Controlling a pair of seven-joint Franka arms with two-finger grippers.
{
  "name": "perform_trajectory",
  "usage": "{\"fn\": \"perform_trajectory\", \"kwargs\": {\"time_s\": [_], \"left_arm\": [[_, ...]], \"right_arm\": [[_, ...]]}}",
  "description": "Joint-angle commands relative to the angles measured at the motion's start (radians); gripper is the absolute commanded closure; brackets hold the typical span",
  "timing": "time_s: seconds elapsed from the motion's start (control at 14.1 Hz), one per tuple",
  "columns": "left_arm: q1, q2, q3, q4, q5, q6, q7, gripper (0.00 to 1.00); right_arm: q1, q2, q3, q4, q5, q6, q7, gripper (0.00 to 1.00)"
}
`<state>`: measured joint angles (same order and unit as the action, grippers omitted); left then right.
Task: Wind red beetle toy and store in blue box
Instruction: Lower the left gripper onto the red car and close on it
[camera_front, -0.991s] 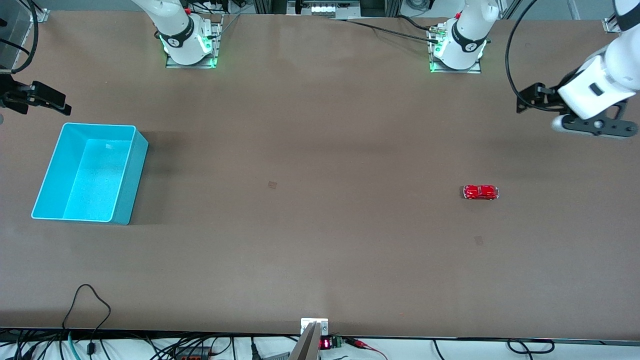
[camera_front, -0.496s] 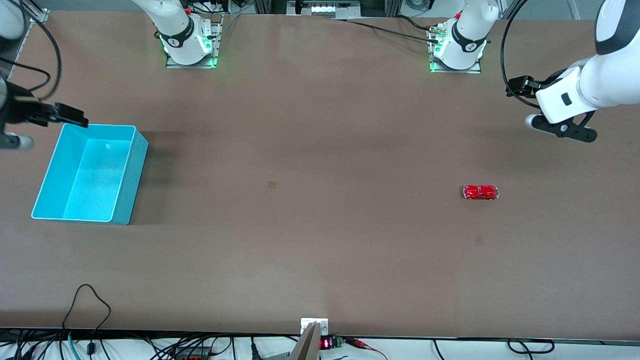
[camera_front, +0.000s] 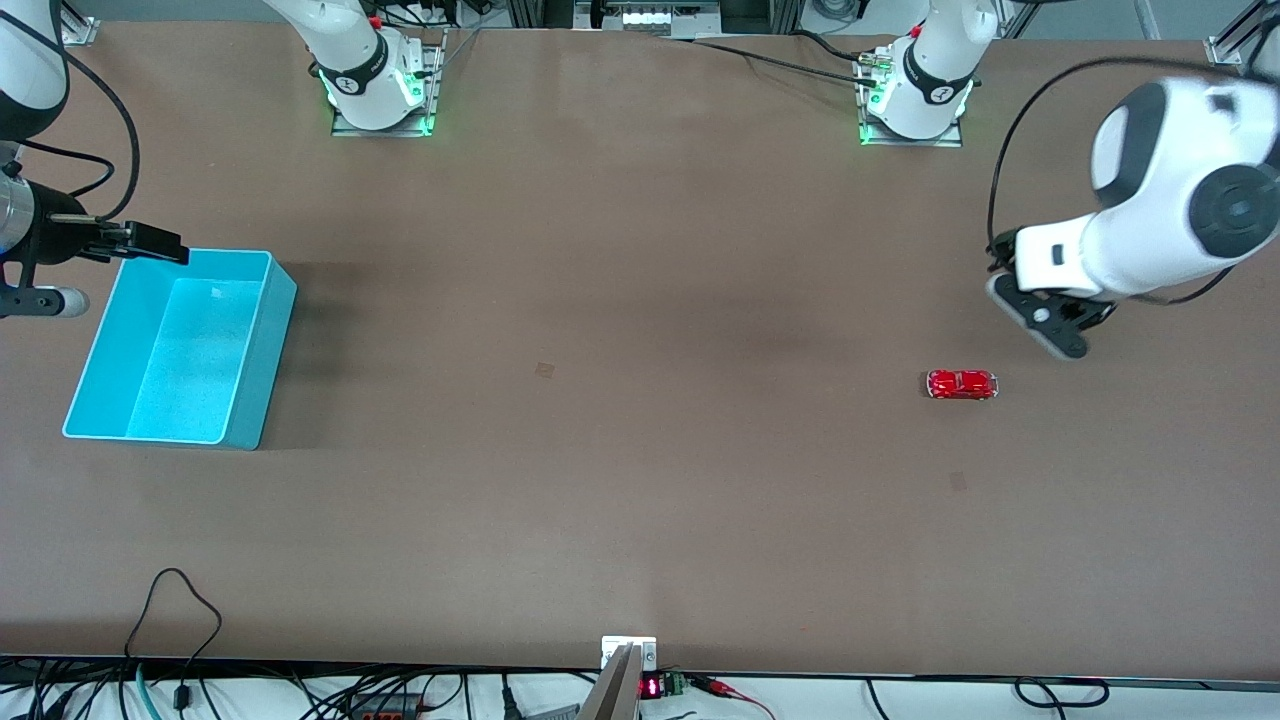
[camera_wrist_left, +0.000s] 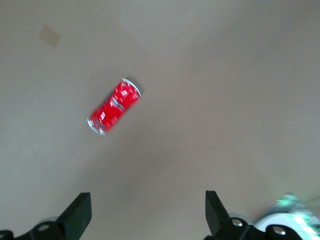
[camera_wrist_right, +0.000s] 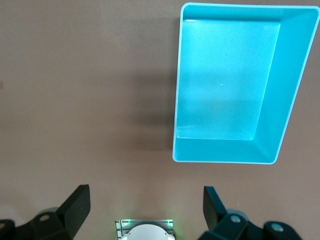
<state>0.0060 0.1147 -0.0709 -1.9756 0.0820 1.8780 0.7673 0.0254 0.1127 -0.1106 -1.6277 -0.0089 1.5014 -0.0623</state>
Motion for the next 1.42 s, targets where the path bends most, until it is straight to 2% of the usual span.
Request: {"fn": "perform_trajectory", "kwargs": {"time_s": [0.0, 0.14, 0.35, 0.71, 1.06, 1.2, 1.27, 1.35], "left_arm": [[0.038, 0.07, -0.003, -0.039, 0.019, 0.168, 0.232, 0.0], [0.09, 0.156, -0.004, -0.039, 0.019, 0.306, 0.439, 0.0], [0.097, 0.247, -0.003, -0.045, 0.018, 0.456, 0.64, 0.0], [0.091, 0.279, -0.004, -0.146, 0.019, 0.63, 0.69, 0.0], [0.091, 0.327, -0.006, -0.149, 0.019, 0.645, 0.69, 0.0], [0.088, 0.329, -0.004, -0.149, 0.019, 0.655, 0.692, 0.1], [0.085, 0.336, -0.004, -0.147, 0.019, 0.655, 0.692, 0.2], [0.085, 0.338, -0.004, -0.147, 0.019, 0.655, 0.692, 0.35]], "right_arm": [[-0.01, -0.007, 0.008, 0.005, -0.003, -0.015, -0.01, 0.0], [-0.009, -0.007, 0.009, 0.005, -0.005, -0.015, -0.01, 0.0], [-0.007, -0.007, 0.009, 0.005, -0.005, -0.015, -0.013, 0.0], [-0.007, -0.007, 0.009, 0.005, -0.003, -0.015, -0.011, 0.0], [-0.008, -0.007, 0.009, 0.005, -0.003, -0.015, -0.013, 0.0], [-0.009, -0.005, 0.009, 0.005, -0.003, -0.015, -0.013, 0.0], [-0.009, -0.005, 0.009, 0.005, -0.003, -0.015, -0.013, 0.0], [-0.009, -0.005, 0.009, 0.005, -0.003, -0.015, -0.013, 0.0]]}}
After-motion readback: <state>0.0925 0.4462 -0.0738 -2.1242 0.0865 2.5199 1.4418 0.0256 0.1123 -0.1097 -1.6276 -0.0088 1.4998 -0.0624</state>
